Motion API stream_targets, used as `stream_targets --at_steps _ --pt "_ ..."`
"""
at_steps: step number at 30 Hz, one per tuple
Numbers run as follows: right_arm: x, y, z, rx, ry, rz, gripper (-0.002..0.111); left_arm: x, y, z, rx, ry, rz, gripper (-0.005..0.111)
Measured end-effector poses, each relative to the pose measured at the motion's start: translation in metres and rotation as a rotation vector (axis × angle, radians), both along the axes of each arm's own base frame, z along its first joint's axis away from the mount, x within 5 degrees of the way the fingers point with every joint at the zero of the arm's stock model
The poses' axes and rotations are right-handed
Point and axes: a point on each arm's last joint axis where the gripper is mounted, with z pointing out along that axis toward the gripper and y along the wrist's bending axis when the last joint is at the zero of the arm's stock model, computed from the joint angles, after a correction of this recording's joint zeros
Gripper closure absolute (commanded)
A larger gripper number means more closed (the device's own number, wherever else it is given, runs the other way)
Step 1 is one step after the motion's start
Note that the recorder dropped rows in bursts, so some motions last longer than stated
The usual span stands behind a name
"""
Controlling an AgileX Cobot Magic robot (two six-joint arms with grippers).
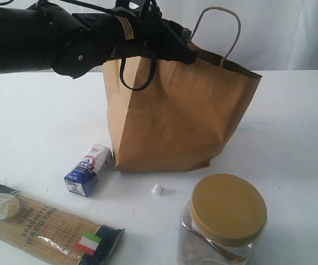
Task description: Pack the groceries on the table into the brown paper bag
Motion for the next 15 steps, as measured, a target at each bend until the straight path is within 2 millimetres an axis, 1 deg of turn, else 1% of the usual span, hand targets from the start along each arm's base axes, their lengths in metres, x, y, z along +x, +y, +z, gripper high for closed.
stream_targets --at_steps 3,5,8,9,10,11,12,13,14,15 --pt "0.000 0.000 0.000 0.000 0.000 0.000 0.108 0.000 0.000 0.000 0.003 0.003 0.001 0.052" --pt "0.000 0.000 0.000 0.000 0.000 0.000 0.108 -0.002 0.002 0.004 0.000 -0.001 0.003 0.052" --pt "0.000 0.000 0.000 0.000 0.000 0.000 0.108 -0.009 0.010 0.019 -0.003 -0.008 0.013 0.053" --pt "0.000 0.000 0.000 0.000 0.000 0.000 0.108 -0.013 0.014 0.026 0.001 -0.006 0.020 0.060" --pt "0.000 0.000 0.000 0.000 0.000 0.000 0.108 -0.021 0.023 0.039 0.011 0.009 0.037 0.067" --pt "0.000 0.000 0.000 0.000 0.000 0.000 0.108 -0.026 0.028 0.046 0.010 0.024 0.049 0.087" --pt "0.000 0.000 0.000 0.000 0.000 0.000 0.108 -0.037 0.039 0.060 0.010 0.042 0.067 0.097" --pt "0.000 0.000 0.000 0.000 0.000 0.000 0.108 -0.041 0.043 0.066 0.004 0.040 0.071 0.107" --pt "0.000 0.000 0.000 0.000 0.000 0.000 0.108 -0.052 0.053 0.080 -0.008 0.029 0.078 0.107" --pt "0.000 0.000 0.000 0.000 0.000 0.000 0.108 -0.056 0.057 0.086 -0.016 0.021 0.080 0.107"
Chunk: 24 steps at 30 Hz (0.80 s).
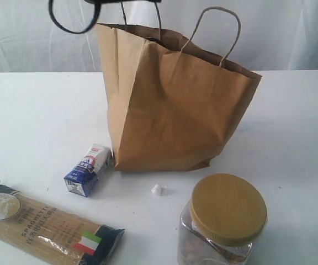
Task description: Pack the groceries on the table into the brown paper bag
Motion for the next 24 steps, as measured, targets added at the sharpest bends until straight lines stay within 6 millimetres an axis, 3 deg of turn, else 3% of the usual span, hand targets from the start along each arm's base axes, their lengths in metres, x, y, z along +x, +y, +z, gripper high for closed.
stream_targets --at_steps 1,3,5,9,12,18,21,24 --pt "0.000 0.000 0.000 0.000 0.000 0.000 0.108 -0.009 0.008 0.012 -0.014 -0.016 0.005 0.107" --pt "0.000 0.000 0.000 0.000 0.000 0.000 0.108 -0.019 0.019 0.018 -0.010 0.031 0.027 0.107" --pt "0.000 0.000 0.000 0.000 0.000 0.000 0.108 -0.027 0.024 0.007 -0.035 0.122 0.038 0.107" --pt "0.000 0.000 0.000 0.000 0.000 0.000 0.108 -0.065 0.011 -0.040 -0.097 0.116 -0.109 0.107" --pt "0.000 0.000 0.000 0.000 0.000 0.000 0.108 -0.095 -0.003 -0.105 0.074 0.181 -0.239 0.107" --pt "0.000 0.000 0.000 0.000 0.000 0.000 0.108 -0.102 0.000 -0.183 0.304 0.330 -0.257 0.106" --pt "0.000 0.000 0.000 0.000 0.000 0.000 0.108 -0.100 -0.003 -0.203 0.356 0.314 -0.288 0.094" --pt "0.000 0.000 0.000 0.000 0.000 0.000 0.108 -0.095 -0.013 -0.216 0.393 0.221 -0.349 0.075"
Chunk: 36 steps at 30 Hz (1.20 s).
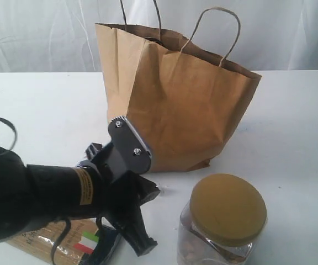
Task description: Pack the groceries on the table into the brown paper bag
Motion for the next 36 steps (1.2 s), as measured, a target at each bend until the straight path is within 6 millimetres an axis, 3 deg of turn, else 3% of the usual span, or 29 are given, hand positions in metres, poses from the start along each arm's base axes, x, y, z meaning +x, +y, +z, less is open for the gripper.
stream_targets --at_steps 4,11,14,19,27,34,36 --pt "0.000 0.000 0.000 0.000 0.000 0.000 0.108 0.013 -0.007 -0.022 0.007 -0.041 -0.003 0.061" --pt "0.000 0.000 0.000 0.000 0.000 0.000 0.108 0.047 0.010 -0.051 -0.075 0.095 0.321 0.060" --pt "0.000 0.000 0.000 0.000 0.000 0.000 0.108 0.053 0.008 -0.050 -0.089 0.133 0.350 0.060" --pt "0.000 0.000 0.000 0.000 0.000 0.000 0.108 0.059 -0.005 -0.044 -0.017 0.138 0.254 0.060" --pt "0.000 0.000 0.000 0.000 0.000 0.000 0.108 0.076 -0.025 -0.060 0.105 0.213 0.239 0.060" --pt "0.000 0.000 0.000 0.000 0.000 0.000 0.108 0.088 -0.038 -0.067 0.110 0.227 0.248 0.060" --pt "0.000 0.000 0.000 0.000 0.000 0.000 0.108 0.090 -0.040 -0.067 0.106 0.224 0.248 0.067"
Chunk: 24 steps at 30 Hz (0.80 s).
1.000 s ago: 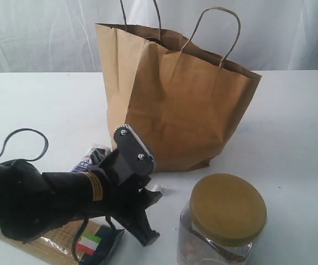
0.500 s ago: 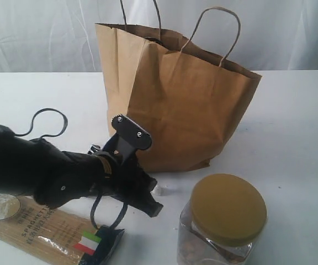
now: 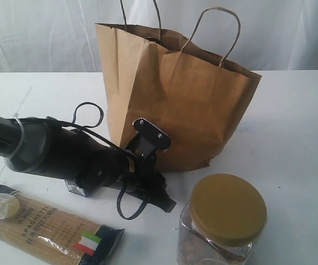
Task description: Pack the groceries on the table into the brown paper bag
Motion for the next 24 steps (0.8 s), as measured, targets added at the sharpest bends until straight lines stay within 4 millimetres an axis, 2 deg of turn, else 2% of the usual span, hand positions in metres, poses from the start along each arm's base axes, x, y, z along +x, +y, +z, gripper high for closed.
stream_targets --at_steps 2,4,8,13,24 --pt "0.000 0.000 0.000 0.000 0.000 0.000 0.108 0.001 -0.001 0.000 -0.002 0.001 0.002 0.083" --pt "0.000 0.000 0.000 0.000 0.000 0.000 0.108 0.001 -0.001 -0.001 0.000 0.002 0.002 0.106" --pt "0.000 0.000 0.000 0.000 0.000 0.000 0.108 0.001 -0.001 0.000 0.008 0.009 0.002 0.107" --pt "0.000 0.000 0.000 0.000 0.000 0.000 0.108 -0.005 0.005 0.014 0.041 0.041 0.002 0.107" --pt "0.000 0.000 0.000 0.000 0.000 0.000 0.108 -0.040 0.042 0.108 0.071 0.062 -0.010 0.107"
